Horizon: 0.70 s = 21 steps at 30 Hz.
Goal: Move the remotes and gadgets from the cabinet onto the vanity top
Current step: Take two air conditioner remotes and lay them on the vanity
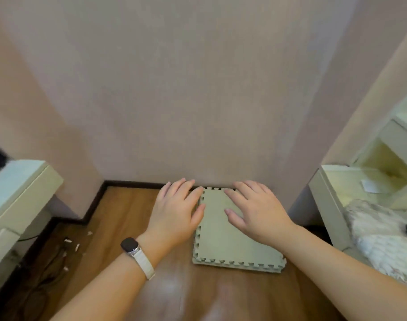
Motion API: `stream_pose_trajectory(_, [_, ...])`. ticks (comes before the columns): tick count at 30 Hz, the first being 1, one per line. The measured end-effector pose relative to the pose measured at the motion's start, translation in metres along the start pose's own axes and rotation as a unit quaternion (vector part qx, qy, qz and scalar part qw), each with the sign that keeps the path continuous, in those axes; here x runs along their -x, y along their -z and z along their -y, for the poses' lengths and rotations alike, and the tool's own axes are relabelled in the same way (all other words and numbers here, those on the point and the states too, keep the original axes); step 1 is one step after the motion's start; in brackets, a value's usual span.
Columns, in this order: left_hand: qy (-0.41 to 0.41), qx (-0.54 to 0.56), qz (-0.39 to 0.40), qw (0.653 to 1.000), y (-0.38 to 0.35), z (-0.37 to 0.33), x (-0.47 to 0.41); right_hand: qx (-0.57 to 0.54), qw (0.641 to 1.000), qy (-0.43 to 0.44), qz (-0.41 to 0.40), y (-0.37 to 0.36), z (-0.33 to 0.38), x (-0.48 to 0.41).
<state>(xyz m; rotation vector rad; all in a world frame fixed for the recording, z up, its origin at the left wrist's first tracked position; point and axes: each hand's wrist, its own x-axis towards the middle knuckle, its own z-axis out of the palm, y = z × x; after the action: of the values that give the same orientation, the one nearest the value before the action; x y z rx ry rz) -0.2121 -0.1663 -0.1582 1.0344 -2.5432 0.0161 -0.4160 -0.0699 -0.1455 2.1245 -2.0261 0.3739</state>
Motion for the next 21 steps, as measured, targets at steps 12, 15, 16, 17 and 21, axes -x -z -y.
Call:
stream_pose_trajectory(12, [0.138, -0.043, -0.038, 0.989, 0.059, 0.157, 0.054, -0.012, 0.981, 0.189, -0.038, -0.028, 0.129, -0.152])
stream_pose_trajectory(15, [0.166, -0.061, -0.05, 0.983, 0.07, 0.183, 0.06, -0.025, 0.972, 0.23, -0.035, -0.037, 0.151, -0.186])
stream_pose_trajectory(16, [0.176, -0.069, -0.053, 0.98, 0.073, 0.191, 0.06, -0.03, 0.969, 0.242, -0.033, -0.041, 0.157, -0.196])
stream_pose_trajectory(17, [0.187, -0.078, -0.056, 0.978, 0.076, 0.199, 0.06, -0.035, 0.966, 0.254, -0.033, -0.046, 0.163, -0.207])
stream_pose_trajectory(21, [0.229, -0.11, -0.058, 0.966, 0.084, 0.232, 0.052, -0.06, 0.95, 0.305, -0.035, -0.066, 0.182, -0.256])
